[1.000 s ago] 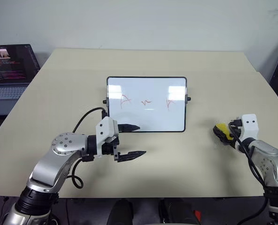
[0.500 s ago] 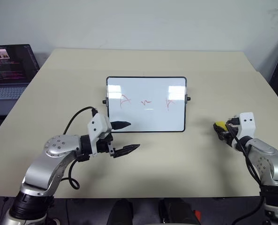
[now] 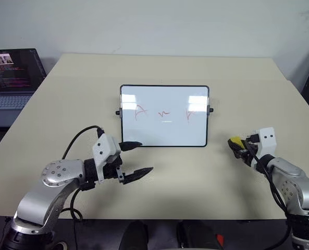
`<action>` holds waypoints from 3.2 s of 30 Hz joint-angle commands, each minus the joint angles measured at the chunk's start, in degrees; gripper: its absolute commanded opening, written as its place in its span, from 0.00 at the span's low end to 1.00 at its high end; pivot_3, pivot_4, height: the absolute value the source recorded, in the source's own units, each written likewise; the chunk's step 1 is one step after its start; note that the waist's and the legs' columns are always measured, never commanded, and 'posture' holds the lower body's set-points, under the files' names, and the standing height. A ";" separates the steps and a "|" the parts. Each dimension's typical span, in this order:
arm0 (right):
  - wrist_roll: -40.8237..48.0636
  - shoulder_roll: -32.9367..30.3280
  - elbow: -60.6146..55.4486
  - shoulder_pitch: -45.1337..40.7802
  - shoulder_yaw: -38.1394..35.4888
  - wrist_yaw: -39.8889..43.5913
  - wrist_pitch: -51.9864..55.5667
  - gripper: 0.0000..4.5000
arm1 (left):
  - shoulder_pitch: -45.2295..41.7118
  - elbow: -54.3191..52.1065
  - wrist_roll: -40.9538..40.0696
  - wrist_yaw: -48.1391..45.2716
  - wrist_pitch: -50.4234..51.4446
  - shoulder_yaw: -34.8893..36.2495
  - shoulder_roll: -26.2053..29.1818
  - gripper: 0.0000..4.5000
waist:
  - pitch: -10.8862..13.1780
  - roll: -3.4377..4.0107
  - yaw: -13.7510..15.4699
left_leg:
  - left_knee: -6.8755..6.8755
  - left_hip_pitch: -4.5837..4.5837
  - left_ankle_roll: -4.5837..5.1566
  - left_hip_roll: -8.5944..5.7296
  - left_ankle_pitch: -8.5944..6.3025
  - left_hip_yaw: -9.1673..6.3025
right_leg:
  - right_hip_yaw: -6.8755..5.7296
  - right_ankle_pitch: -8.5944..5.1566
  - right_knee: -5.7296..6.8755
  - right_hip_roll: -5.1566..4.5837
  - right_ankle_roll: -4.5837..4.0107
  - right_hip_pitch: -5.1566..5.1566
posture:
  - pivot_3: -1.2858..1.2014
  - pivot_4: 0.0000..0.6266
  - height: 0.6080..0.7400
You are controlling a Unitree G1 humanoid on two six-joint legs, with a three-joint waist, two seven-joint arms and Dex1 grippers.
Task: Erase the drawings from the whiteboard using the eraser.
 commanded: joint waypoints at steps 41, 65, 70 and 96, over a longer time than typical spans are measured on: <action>2.61 -2.20 -17.15 -1.97 1.45 3.90 1.73 0.26 | 1.30 -5.08 -3.09 7.87 7.48 8.13 1.23 1.00 | 0.07 0.12 -0.23 | -0.02 -0.02 0.00 0.05 -0.01 -0.03 | 0.04 -0.01 0.00 0.02 0.01 -0.05 | 0.52 0.24 1.00; -28.09 20.43 24.64 -46.33 38.67 3.26 -25.24 0.25 | -3.80 5.78 6.09 13.47 8.60 9.88 5.23 1.00 | 0.06 -0.09 0.09 | 0.10 -0.78 -0.02 0.03 0.01 -0.13 | -0.16 0.15 0.11 -0.11 -0.32 -0.74 | 0.52 0.24 1.00; -31.49 22.41 35.45 -49.97 38.92 4.06 -29.31 0.25 | -5.11 6.26 6.77 12.53 8.16 8.84 5.13 1.00 | 0.05 -0.11 -0.01 | 0.09 -0.93 -0.02 0.05 0.01 -0.11 | -0.16 0.16 0.16 -0.12 -0.34 -0.96 | 0.52 0.24 1.00; -40.93 24.95 41.38 -50.49 44.40 15.27 -32.19 0.25 | -5.35 5.81 6.14 11.26 8.64 8.50 5.15 1.00 | 0.05 -0.10 -0.24 | 0.58 -0.81 -0.01 0.06 0.01 -0.12 | -0.12 0.15 0.94 -0.09 -0.35 -0.99 | 0.52 0.24 1.00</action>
